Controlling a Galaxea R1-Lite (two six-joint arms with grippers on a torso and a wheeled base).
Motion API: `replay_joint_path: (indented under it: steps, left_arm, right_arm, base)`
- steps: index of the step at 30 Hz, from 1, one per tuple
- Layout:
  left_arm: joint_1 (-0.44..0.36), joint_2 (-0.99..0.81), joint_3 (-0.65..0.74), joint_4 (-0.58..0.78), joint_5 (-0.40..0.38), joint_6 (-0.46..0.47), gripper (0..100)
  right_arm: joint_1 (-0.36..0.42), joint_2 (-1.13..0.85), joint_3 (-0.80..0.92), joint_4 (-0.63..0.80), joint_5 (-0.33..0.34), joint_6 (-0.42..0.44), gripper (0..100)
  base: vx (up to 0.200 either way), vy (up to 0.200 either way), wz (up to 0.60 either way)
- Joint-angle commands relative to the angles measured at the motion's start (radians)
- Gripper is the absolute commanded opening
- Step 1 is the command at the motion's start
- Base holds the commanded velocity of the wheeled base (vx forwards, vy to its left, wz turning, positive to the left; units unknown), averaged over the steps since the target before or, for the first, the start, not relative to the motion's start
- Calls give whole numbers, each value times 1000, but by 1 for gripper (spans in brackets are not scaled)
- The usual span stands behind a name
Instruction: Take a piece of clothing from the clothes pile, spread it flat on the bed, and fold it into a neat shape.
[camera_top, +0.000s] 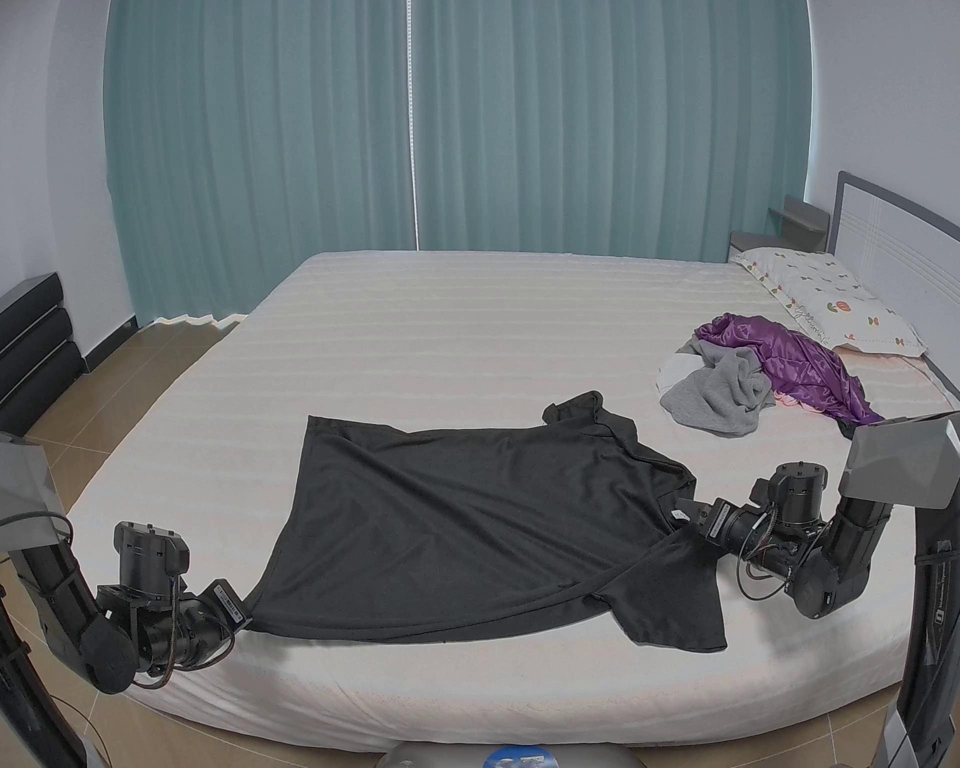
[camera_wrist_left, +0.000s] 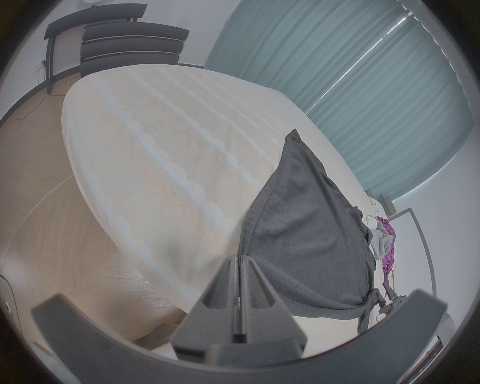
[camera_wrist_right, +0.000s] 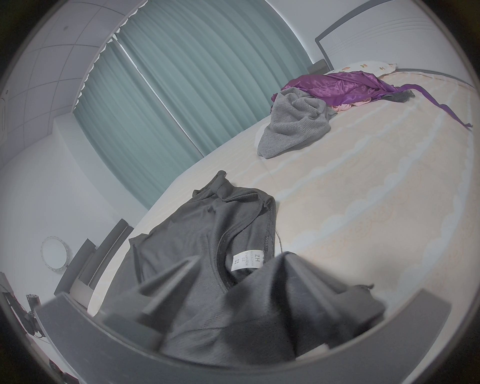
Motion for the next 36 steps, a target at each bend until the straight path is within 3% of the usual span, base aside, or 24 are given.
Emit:
replay_joint_path:
  steps: [1, 8, 13, 22, 34, 35, 36]
  left_arm:
    - [0, 0, 1, 0, 1, 0, 0]
    - [0, -3, 2, 0, 1, 0, 0]
    - [0, -3, 4, 0, 1, 0, 0]
    - [0, -3, 5, 0, 1, 0, 0]
    - [0, 2, 2, 0, -1, 0, 0]
    - [0, 2, 2, 0, -1, 0, 0]
    - [0, 2, 2, 0, -1, 0, 0]
  right_arm:
    - [-15, -70, 52, -10, 11, -4, 100]
    - [-26, -223, 205, -10, 45, -1, 100]
    - [-26, -274, 377, -12, 125, -3, 100]
    - [-10, -183, 495, -73, 183, 0, 100]
    - [52, 7, 483, -248, 174, 8, 100]
    - [54, 7, 483, -248, 172, 8, 0]
    - [59, 4, 483, -248, 171, 8, 0]
  base:
    - [0, 0, 0]
    - [0, 0, 0]
    - [0, 0, 0]
    - [0, 0, 0]
    - [0, 0, 0]
    - [0, 0, 0]
    - [0, 0, 0]
